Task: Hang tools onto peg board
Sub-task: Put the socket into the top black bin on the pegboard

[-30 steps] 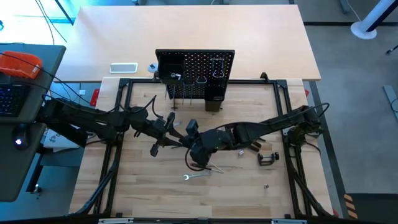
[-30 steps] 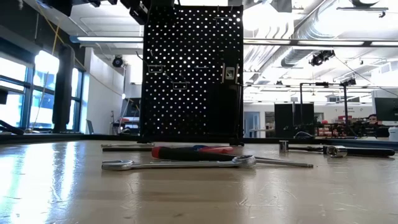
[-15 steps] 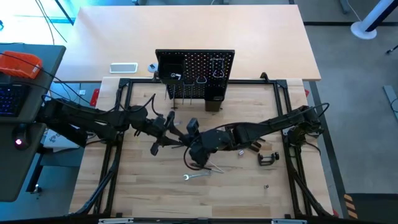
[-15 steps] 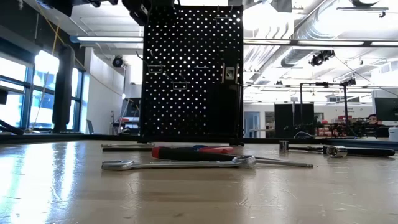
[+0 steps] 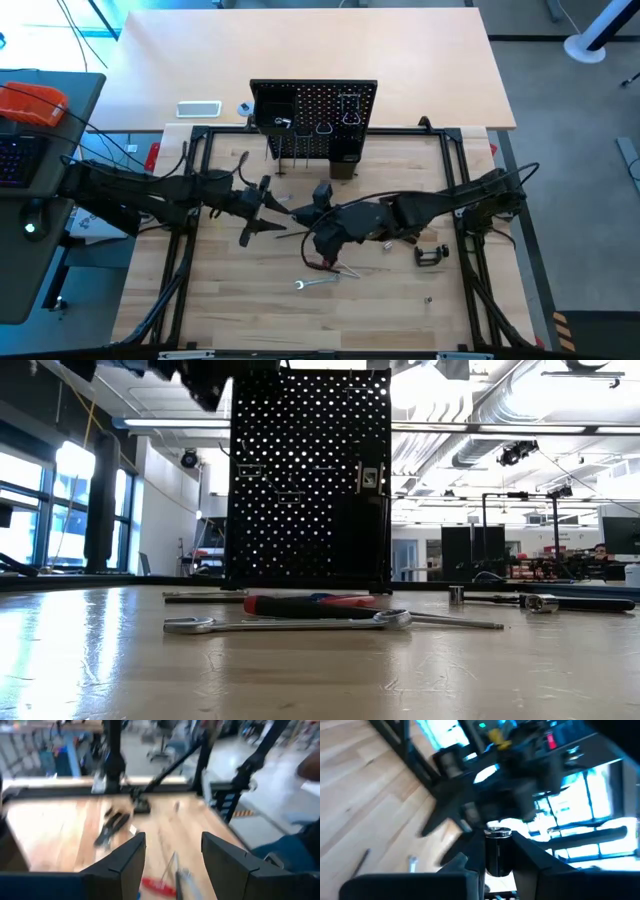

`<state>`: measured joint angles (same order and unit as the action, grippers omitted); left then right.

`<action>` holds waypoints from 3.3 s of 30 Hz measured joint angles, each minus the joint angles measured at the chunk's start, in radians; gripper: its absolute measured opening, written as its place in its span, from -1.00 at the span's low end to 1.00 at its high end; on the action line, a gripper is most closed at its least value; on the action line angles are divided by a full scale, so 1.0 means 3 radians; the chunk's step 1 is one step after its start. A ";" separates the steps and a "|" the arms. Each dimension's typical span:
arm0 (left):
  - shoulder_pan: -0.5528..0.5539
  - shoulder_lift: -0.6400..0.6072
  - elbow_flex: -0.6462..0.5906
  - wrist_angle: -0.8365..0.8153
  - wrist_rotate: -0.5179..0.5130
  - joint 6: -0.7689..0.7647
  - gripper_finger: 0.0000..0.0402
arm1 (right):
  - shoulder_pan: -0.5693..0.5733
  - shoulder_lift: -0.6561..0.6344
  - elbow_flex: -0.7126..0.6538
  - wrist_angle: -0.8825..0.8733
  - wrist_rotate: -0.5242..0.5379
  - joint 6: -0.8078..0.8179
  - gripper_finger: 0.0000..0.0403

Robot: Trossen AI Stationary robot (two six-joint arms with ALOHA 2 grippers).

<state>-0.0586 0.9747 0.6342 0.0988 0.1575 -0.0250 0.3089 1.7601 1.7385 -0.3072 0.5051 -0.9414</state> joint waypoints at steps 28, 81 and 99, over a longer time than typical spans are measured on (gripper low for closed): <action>-0.0207 0.1234 -0.0001 0.0552 -0.0318 -0.0086 -0.07 | -0.1520 0.0070 0.0852 0.0828 -0.1904 0.1112 -0.72; -0.0202 0.1489 0.0000 0.0786 -0.0315 -0.0103 -0.07 | -0.1794 0.0008 0.0849 0.0353 -0.1669 0.1511 -0.18; -0.0189 0.1510 0.0000 0.0868 -0.0475 0.0123 -0.07 | -0.1101 -0.1064 0.0849 -0.2065 -0.0988 0.1857 -0.18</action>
<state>-0.1152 1.4276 0.6342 0.3591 0.0151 0.0120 -0.0214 1.4410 1.9930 -0.9266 0.2088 -0.3842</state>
